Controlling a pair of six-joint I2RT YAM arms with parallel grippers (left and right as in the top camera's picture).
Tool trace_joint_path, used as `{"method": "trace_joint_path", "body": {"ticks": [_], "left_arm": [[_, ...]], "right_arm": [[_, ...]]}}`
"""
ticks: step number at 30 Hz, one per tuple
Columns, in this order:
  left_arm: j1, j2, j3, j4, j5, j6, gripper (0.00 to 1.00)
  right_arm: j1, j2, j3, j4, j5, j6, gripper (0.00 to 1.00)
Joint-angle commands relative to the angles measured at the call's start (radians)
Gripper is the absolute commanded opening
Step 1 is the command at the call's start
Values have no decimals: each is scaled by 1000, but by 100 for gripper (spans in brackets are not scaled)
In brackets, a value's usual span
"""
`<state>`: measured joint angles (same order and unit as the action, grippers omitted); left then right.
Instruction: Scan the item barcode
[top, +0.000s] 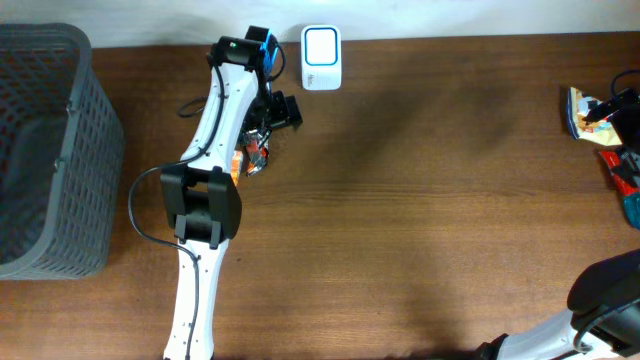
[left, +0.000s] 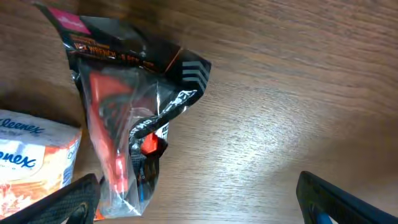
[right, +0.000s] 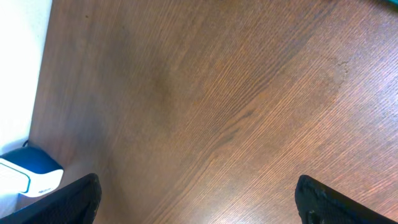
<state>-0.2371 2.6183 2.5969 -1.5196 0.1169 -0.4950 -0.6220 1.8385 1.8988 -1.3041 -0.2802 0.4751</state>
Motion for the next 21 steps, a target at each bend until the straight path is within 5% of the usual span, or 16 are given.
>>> {"method": "trace_joint_path", "body": {"ticks": [1, 6, 10, 13, 21], "left_arm": [[6, -27, 16, -53, -98, -5, 99], [50, -27, 5, -54, -128, -5, 72], [27, -26, -90, 26, -46, 14, 35], [11, -26, -133, 80, -27, 55, 23], [-15, -26, -219, 124, -94, 42, 23]], "right_arm": [[0, 5, -1, -1, -11, 5, 99], [0, 5, -1, -1, -11, 5, 99], [0, 5, -1, -1, -11, 5, 99], [0, 5, -1, -1, -11, 5, 99], [0, 5, -1, -1, -11, 5, 99]]}}
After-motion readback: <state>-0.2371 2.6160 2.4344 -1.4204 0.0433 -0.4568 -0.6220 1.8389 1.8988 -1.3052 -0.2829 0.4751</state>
